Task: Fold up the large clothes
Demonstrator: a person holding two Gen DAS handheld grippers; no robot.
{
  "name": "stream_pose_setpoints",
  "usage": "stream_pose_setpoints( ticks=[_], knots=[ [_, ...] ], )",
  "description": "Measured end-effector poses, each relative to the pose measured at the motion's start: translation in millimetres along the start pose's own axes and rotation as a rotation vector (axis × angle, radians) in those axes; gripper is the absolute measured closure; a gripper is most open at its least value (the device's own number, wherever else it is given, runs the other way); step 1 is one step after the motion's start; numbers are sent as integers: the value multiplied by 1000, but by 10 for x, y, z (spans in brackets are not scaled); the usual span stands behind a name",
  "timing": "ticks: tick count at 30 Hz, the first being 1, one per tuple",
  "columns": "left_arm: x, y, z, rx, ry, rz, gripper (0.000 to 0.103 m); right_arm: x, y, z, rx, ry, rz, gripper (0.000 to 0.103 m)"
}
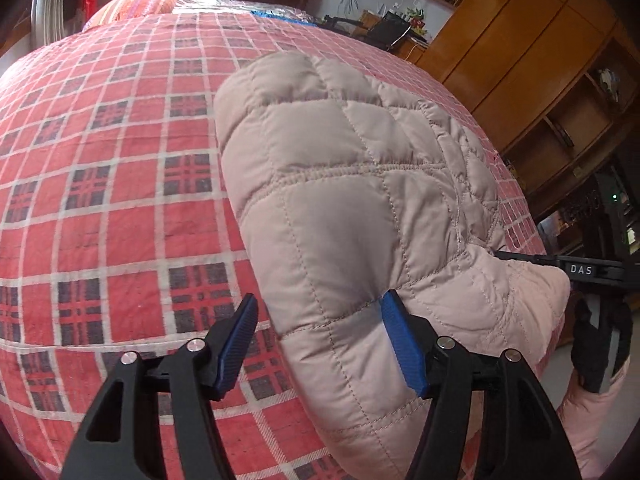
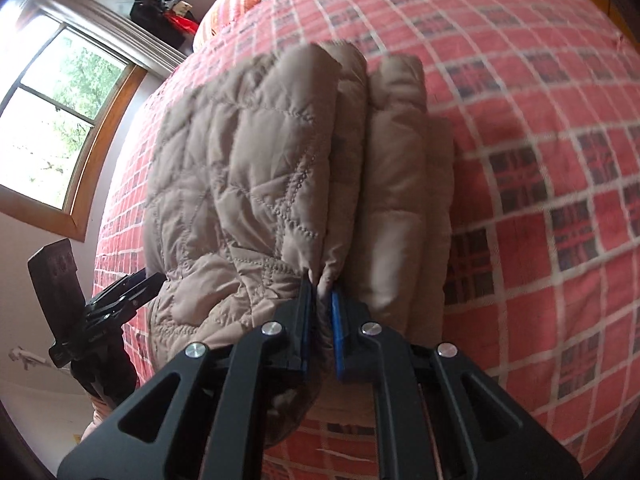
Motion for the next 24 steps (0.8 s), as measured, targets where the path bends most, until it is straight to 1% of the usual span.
stream_pose_setpoints(
  ticks=[2,5,7,10,11,12,14,15,17,19,21,22,24],
  knots=[
    [71,-30,16,-4,-1,-3,42,65,-26,78,16,11,-7,95],
    [93,-71,113,31,23,12,44,113,-46,115,17,11,-11,95],
    [94,-90,163,46,39,21,44,123,-34,87,-1,19,-11,91],
    [76,-87,143,37,26,21,44,21,22,154,14,57,-7,87],
    [73,-74,116,29,20,20,44,-16,49,124,20,70,-2,81],
    [70,-71,109,28,16,20,44,-42,74,171,39,83,2,68],
    [65,-70,127,41,18,25,43,-68,144,203,73,131,15,55],
    [61,-75,140,48,23,29,43,-52,168,202,73,138,18,54],
    [59,-82,172,56,30,35,43,22,215,187,73,122,2,54],
    [49,-81,182,65,37,44,43,123,237,148,66,121,-21,58],
    [21,-93,217,85,55,57,43,198,264,113,49,104,-26,69],
    [3,-98,239,91,67,65,43,204,267,89,34,98,-20,72],
    [-46,-101,286,101,94,81,43,167,268,47,18,92,-2,85]
  ],
)
Point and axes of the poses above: each gripper's, at about its wrist camera, not at the fingertips, and x roughly the way its jaws point, z to its right, y to its top, the point moved 1 cm from there along x, roughly the way its jaws point, and after that the axes turned 14 degrees about z, right-handed, at the moved point
